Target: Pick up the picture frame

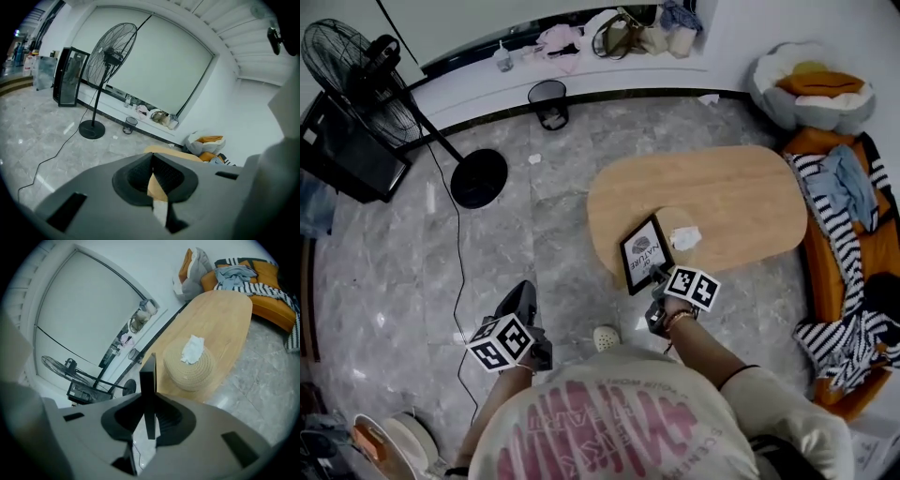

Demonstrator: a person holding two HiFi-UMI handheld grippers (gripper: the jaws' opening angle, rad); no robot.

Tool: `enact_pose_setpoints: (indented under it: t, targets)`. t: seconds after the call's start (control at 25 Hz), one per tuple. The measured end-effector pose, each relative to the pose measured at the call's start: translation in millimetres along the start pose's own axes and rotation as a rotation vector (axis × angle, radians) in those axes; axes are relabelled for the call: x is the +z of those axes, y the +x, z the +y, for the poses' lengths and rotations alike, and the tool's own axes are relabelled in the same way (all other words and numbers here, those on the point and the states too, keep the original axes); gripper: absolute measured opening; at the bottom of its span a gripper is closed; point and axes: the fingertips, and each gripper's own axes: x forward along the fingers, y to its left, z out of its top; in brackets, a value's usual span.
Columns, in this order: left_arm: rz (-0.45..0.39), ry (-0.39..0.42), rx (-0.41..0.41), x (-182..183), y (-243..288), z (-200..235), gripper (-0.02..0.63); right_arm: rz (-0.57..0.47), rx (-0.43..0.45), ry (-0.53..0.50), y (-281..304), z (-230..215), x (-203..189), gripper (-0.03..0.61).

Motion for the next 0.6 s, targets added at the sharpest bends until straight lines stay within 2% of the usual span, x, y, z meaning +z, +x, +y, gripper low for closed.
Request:
enact_pose_setpoints:
  t: [0.36,0.6]
  targets:
    - [-0.112,0.053,-0.090,40.5,10.1,-40.5,0.003,-0.122,0.115,-0.058,-48.8,54.3,44.0,0.074]
    - [-0.151,0.044,-0.073,69.7,11.3,-47.9,0.003,-0.227,0.206,-0.100,-80.6,100.3,74.8,0.074]
